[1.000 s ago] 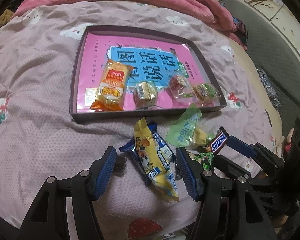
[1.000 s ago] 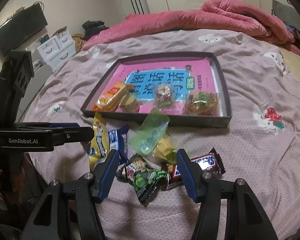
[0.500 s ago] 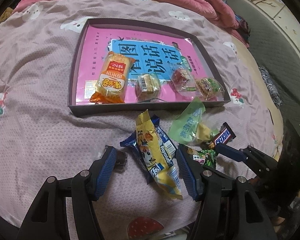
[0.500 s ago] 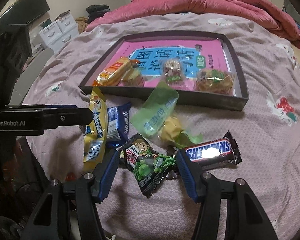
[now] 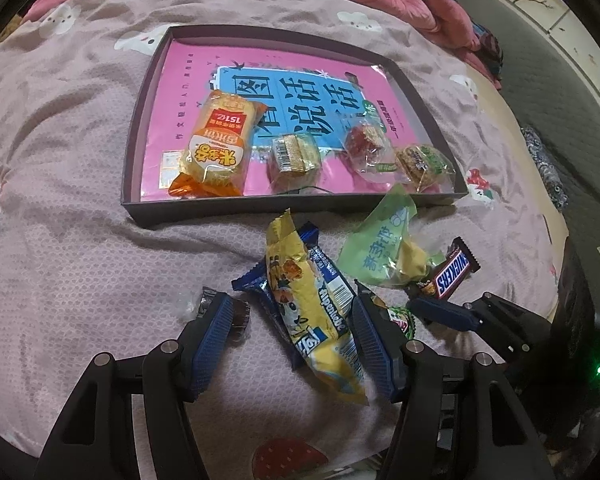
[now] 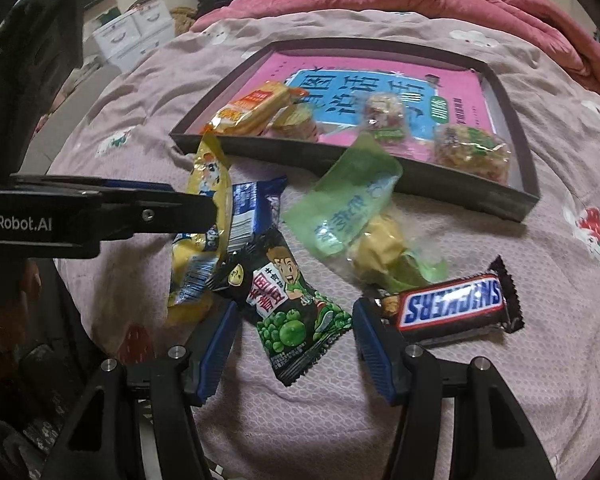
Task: Organize snacks
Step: 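Grasp the yellow wafer bag with the left gripper while the right grasps the pea bag, then carry the yellow bag into the tray with the left gripper while the right carries the pea bag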
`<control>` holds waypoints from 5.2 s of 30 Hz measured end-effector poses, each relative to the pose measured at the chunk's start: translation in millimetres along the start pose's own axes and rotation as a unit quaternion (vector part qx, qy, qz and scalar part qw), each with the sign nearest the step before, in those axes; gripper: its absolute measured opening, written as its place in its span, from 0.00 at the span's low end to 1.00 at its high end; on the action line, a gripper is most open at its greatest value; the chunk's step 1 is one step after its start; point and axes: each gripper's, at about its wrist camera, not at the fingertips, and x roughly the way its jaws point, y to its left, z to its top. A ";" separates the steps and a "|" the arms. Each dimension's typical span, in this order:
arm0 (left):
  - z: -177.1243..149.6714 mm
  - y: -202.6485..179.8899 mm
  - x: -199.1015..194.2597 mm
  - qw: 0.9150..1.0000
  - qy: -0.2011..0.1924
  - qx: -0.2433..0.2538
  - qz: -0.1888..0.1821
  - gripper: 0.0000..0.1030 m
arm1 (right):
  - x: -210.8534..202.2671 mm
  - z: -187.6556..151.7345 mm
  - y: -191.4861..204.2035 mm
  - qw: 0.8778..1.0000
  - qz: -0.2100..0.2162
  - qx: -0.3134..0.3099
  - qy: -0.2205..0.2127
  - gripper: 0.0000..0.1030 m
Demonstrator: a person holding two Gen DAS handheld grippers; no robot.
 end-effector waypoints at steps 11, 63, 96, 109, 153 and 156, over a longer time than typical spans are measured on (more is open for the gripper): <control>4.5 -4.9 8.8 1.000 -0.001 0.009 0.003 0.51 | 9.7 6.3 8.9 0.999 0.001 -0.033 -0.012 0.59; 23.6 7.3 -67.9 0.993 -0.117 -0.003 -0.032 0.17 | -57.2 17.8 -17.1 0.982 0.005 0.034 -0.184 0.37; 72.3 25.9 -40.0 0.988 -0.151 -0.021 -0.010 0.17 | -60.2 32.5 -48.1 0.973 -0.012 0.085 -0.212 0.37; 70.3 35.0 -22.2 0.990 -0.137 -0.031 -0.016 0.17 | -57.2 48.6 -58.1 0.970 -0.021 0.102 -0.220 0.37; 77.7 51.0 10.9 0.992 -0.110 -0.056 -0.026 0.18 | -22.6 91.3 -76.1 0.968 -0.053 0.136 -0.205 0.37; 78.4 49.2 12.5 0.992 -0.109 -0.054 -0.027 0.18 | -19.9 93.1 -78.2 0.967 -0.057 0.143 -0.202 0.37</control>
